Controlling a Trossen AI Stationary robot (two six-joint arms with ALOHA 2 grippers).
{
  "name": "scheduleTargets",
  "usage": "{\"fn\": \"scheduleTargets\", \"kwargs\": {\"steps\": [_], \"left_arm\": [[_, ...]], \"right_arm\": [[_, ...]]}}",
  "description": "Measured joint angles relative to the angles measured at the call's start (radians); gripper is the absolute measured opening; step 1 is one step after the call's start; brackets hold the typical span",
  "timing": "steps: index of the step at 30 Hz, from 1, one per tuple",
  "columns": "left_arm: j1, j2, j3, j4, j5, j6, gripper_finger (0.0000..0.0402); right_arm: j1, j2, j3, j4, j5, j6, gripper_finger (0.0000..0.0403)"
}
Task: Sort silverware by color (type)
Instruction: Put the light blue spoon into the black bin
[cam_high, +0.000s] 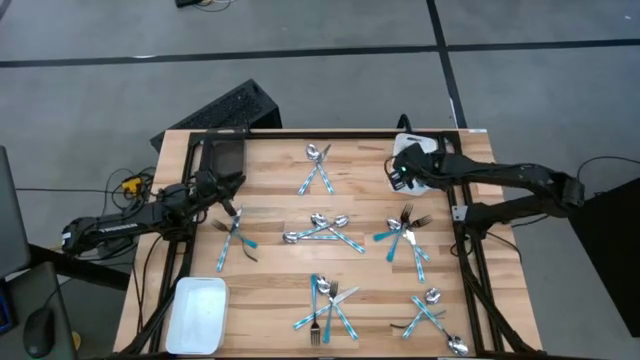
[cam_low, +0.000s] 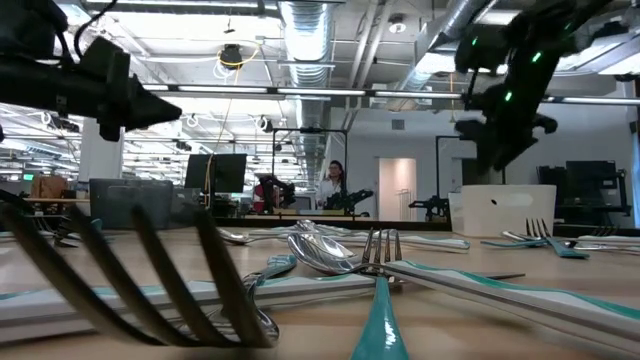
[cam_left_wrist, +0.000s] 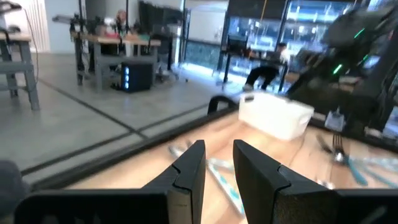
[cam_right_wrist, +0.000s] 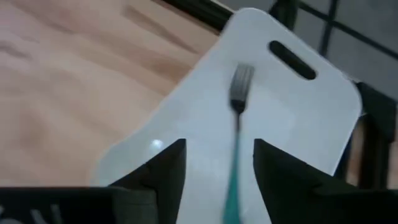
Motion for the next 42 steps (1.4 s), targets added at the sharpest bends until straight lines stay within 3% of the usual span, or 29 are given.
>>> {"fn": "scheduleTargets", "kwargs": {"steps": [5, 7, 11, 17, 22, 27, 36, 42], "left_arm": [[-0.003, 0.007, 0.002, -0.053, 0.196, -0.087, 0.0071], [-0.003, 0.007, 0.000, -0.052, 0.219, -0.079, 0.0071], [-0.003, 0.007, -0.001, -0.021, 0.229, -0.073, 0.0071], [-0.074, 0.006, -0.001, 0.146, 0.397, -0.094, 0.0071], [-0.170, 0.007, 0.008, 0.175, 0.262, -0.050, 0.0071], [-0.247, 0.010, 0.008, 0.177, 0.167, -0.087, 0.0071], [-0.322, 0.093, 0.008, 0.253, 0.078, -0.079, 0.0071], [-0.366, 0.176, 0.009, 0.310, 0.076, -0.088, 0.0071]], "right_arm": [[0.246, -0.144, 0.002, -0.024, 0.016, 0.112, 0.0218], [0.328, -0.166, 0.002, -0.020, 0.016, 0.112, 0.0212], [0.458, -0.168, 0.002, -0.031, 0.015, 0.182, 0.0195], [0.620, -0.143, 0.002, -0.067, 0.022, 0.429, 0.0180], [0.738, -0.131, 0.002, -0.144, 0.087, 0.543, 0.0179], [0.776, -0.088, 0.002, -0.236, 0.054, 0.519, 0.0179], [0.675, -0.062, 0.002, -0.440, -0.001, 0.657, 0.0155], [0.638, -0.065, -0.036, -0.277, -0.167, 0.642, 0.0154]]}}
